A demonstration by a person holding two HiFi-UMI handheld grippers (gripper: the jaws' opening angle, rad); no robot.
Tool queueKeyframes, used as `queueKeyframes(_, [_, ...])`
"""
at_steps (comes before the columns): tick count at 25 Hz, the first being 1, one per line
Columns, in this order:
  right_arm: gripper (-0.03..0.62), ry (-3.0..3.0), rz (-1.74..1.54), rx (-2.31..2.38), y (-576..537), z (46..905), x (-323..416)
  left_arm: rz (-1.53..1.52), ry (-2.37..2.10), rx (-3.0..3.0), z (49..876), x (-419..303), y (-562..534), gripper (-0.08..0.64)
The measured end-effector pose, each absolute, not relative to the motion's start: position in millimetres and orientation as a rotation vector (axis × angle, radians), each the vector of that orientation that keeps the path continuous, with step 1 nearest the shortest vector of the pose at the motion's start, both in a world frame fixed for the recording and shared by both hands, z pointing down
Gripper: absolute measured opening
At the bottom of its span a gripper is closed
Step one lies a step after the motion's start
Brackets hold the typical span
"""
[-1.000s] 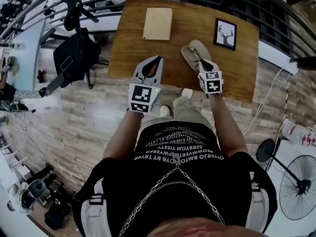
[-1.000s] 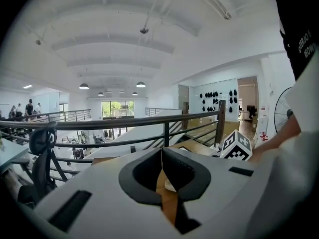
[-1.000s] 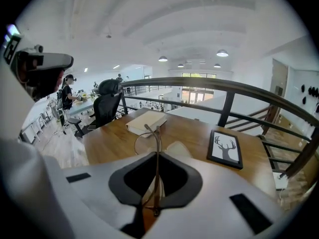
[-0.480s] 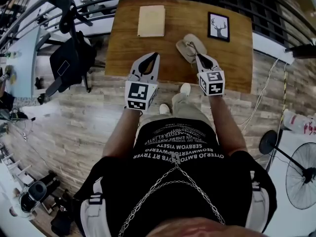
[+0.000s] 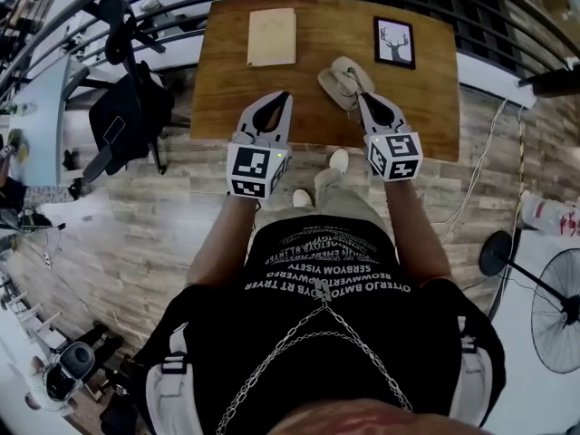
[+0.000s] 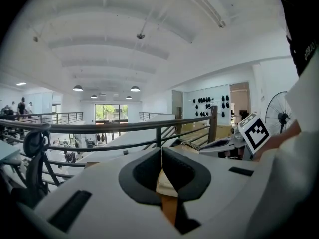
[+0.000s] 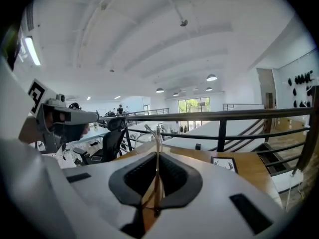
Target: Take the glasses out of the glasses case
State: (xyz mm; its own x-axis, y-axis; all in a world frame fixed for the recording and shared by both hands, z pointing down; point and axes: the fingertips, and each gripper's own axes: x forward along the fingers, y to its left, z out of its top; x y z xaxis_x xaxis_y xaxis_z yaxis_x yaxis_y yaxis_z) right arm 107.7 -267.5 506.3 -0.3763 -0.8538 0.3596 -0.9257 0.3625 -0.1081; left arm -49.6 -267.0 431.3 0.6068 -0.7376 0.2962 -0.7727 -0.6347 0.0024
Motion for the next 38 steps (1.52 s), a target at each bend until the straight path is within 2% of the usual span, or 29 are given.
queueKeyframes(38, [0.027, -2.665, 0.055, 1.625, -219, 332, 78, 0.342, -1.24, 2.816, 383, -41, -240, 0.028])
